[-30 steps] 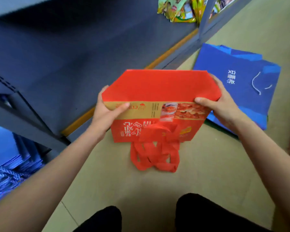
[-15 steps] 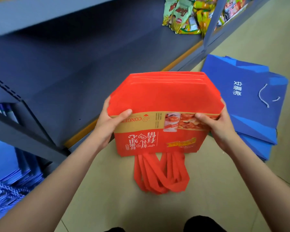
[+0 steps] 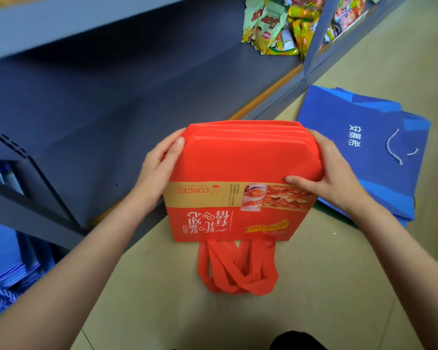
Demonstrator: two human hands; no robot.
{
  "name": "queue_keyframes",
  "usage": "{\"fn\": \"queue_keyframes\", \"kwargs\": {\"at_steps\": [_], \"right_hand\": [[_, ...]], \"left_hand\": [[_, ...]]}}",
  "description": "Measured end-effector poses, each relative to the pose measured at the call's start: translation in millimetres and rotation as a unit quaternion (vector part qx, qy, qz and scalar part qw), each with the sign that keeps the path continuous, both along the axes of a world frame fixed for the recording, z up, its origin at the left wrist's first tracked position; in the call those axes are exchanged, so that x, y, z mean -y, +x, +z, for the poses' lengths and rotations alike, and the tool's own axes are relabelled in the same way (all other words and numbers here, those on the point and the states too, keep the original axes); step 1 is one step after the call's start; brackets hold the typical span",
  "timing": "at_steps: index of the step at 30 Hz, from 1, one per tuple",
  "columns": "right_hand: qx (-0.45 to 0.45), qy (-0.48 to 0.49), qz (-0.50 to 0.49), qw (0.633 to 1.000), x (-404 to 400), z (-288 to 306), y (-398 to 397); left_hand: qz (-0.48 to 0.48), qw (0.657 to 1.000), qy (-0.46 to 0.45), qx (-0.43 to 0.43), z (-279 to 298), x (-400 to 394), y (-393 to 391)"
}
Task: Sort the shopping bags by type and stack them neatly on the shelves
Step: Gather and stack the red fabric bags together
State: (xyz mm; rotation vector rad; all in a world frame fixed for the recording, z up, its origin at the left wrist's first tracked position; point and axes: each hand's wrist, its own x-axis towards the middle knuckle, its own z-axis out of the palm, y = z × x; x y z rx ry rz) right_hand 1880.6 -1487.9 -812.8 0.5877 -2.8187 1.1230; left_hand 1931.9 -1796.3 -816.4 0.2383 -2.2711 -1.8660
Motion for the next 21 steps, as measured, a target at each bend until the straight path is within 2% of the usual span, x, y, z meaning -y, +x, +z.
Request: {"fn": "queue_keyframes", "kwargs": {"at_steps": [3,6,8,9,11,13,15,17,21], "right_hand": [[0.007,-0.012,-0.038,0.999,5.7,-5.8,0.9],[0.030,0.062,-0.073,0.995,1.6,-1.3,-5.3],[0.048,0.102,-0.075,0.991,-1.9,6.6,-11.3],[0.054,0.095,-0.073,0.991,-2.9,8.5,-13.2],[0.077,0.009,-0.061,0.995,-3.0,4.1,-10.3],[0.094,-0.102,-0.059,0.989,-1.7,-13.3,-0.3],[0.104,-0.179,-0.078,0.975,0.3,-33.9,8.7],[0.112,-0.216,-0.095,0.965,0.9,-47.4,10.9],[0.133,-0.221,-0.109,0.960,3.2,-57.3,15.9]], "left_hand": [[0.009,0.995,-0.103,0.002,-3.2,-7.4,-2.0],[-0.013,0.991,-0.134,-0.012,4.1,-10.2,-3.5],[-0.035,0.980,-0.193,-0.035,7.6,-13.2,-3.0],[-0.039,0.973,-0.222,-0.044,7.7,-14.5,-2.9],[-0.030,0.967,-0.246,-0.049,2.4,-13.3,-3.7],[-0.015,0.980,-0.200,-0.014,-7.3,-6.6,-1.9],[-0.006,0.995,-0.099,0.004,-16.2,-0.6,-0.9],[0.009,0.999,-0.036,0.007,-19.5,-0.4,-0.1],[0.029,0.998,0.038,0.032,-32.1,-7.3,7.6]]}}
